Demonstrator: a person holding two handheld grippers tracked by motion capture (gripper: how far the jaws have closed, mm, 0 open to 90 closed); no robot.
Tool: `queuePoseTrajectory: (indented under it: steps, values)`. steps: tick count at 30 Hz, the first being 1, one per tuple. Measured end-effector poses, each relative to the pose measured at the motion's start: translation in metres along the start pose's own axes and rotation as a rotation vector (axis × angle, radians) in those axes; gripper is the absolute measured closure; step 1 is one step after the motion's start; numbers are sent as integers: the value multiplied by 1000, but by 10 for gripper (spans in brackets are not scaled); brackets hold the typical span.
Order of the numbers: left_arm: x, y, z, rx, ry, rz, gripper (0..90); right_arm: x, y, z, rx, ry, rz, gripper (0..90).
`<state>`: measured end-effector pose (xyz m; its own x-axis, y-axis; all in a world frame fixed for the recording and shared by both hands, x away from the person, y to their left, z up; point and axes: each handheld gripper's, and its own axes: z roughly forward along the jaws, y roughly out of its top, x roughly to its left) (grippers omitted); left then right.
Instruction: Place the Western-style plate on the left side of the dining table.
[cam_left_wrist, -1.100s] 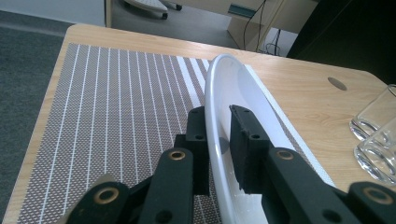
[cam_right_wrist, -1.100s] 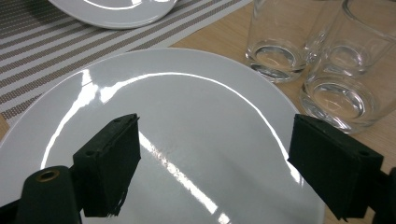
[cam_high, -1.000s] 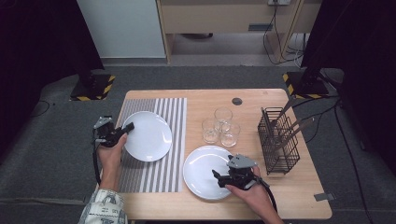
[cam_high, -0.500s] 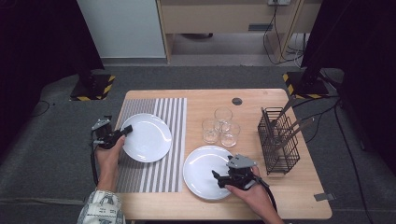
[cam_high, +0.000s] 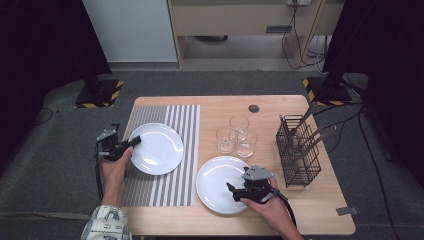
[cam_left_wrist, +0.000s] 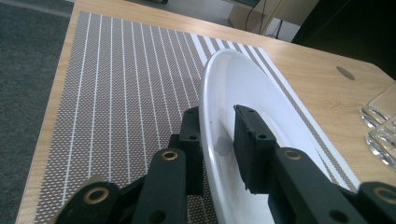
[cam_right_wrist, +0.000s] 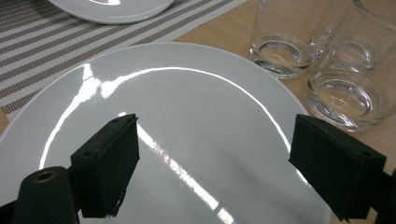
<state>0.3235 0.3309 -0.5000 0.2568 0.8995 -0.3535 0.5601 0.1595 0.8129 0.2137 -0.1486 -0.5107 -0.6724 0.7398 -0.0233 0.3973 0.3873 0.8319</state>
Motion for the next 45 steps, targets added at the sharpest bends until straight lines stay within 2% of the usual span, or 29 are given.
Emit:
queuePoseTrajectory:
  steps: [5,20,28,34,39,45]
  values:
    - [4,-2,2,8,-4,-16,723,0,0,0,2,-1,-3,157]
    - [14,-6,5,53,-18,-27,690,0,0,1,4,-2,-2,155]
    - [16,-7,6,50,-21,-23,686,0,-1,1,11,-4,-4,155]
    - [14,-5,4,37,-9,-20,695,-1,0,1,7,-8,-1,155]
    - [11,-6,4,32,21,3,690,-1,0,1,7,-6,-1,155]
    - [17,-8,6,59,22,-17,679,-1,-1,1,11,-5,-2,155]
